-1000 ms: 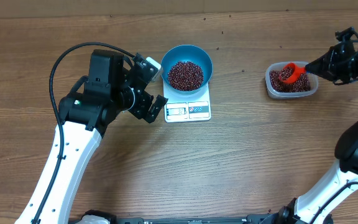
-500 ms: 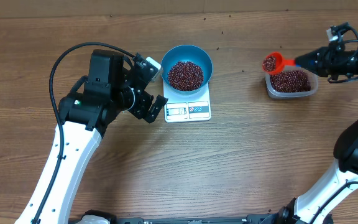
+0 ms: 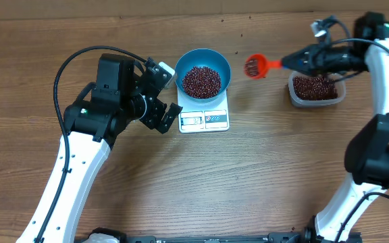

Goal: Scoop item into bowl and weigh 150g on scale
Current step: 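Carry the filled scoop with the right gripper over the teal bowl, then tip the scoop with the right gripper to pour beans into the bowl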

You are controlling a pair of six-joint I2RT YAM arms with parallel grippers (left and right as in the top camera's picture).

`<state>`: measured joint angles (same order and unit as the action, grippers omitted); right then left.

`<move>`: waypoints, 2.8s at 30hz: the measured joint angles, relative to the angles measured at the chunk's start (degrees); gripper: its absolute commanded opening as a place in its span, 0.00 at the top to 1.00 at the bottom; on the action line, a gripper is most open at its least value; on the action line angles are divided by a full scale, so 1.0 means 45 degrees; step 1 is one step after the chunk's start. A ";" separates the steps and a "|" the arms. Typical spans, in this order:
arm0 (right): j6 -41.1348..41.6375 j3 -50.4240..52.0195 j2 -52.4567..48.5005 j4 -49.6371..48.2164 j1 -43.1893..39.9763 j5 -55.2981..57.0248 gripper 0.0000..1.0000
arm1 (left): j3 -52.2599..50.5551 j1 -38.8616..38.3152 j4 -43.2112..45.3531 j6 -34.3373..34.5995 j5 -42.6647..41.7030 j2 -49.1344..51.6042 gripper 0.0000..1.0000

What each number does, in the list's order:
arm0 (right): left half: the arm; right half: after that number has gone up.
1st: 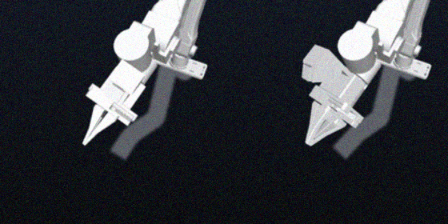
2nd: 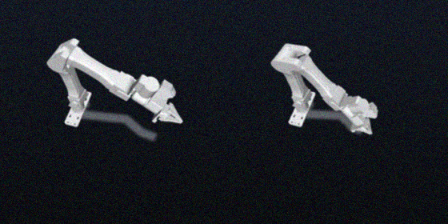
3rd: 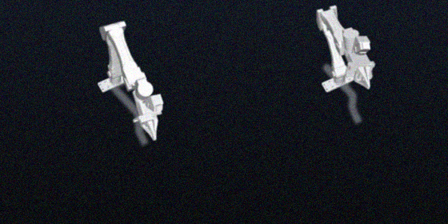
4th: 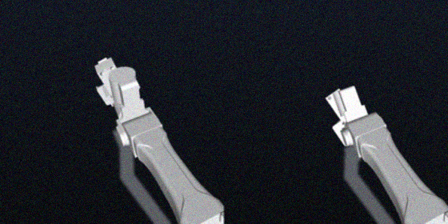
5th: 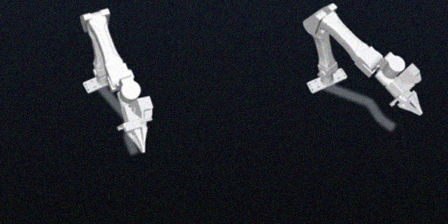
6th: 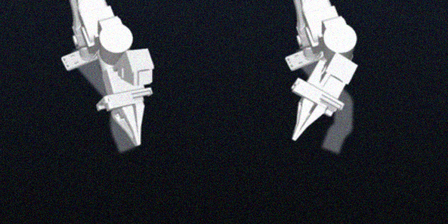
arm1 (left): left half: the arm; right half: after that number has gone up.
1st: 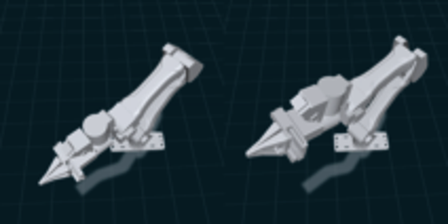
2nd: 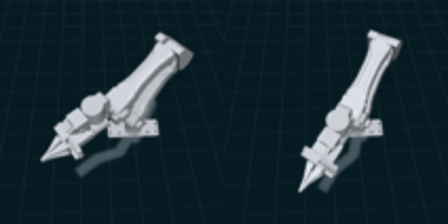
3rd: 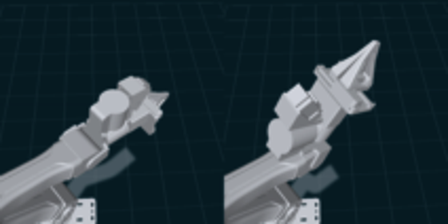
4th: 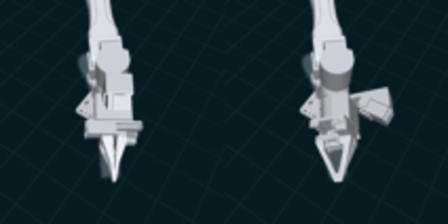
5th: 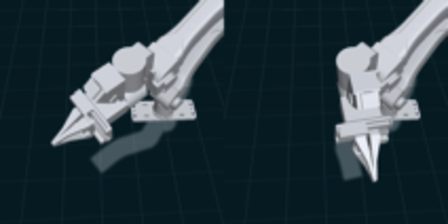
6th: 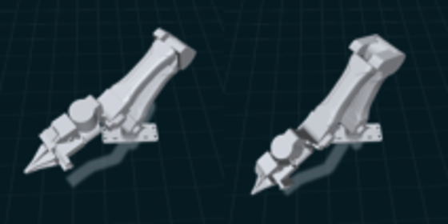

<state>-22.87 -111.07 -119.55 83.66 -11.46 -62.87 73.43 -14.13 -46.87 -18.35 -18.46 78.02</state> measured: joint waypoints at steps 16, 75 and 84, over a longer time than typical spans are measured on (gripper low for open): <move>0.4192 -0.2229 -0.0024 -0.2055 0.4454 0.5289 0.96 | 0.0000 0.0000 0.0000 0.0000 0.0000 0.0000 0.00; 0.5085 -0.3701 0.1486 -0.2103 0.6183 1.0899 0.96 | 0.0000 0.0000 0.0000 0.0000 0.0000 0.0000 0.01; 0.5076 -0.3701 0.1511 -0.1719 0.8048 1.3610 0.96 | 0.0000 0.0000 0.0000 0.0000 0.0000 0.0000 0.00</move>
<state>-0.03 -127.72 -112.75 75.92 24.75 -1.63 73.43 -14.13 -46.87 -18.35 -18.46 78.02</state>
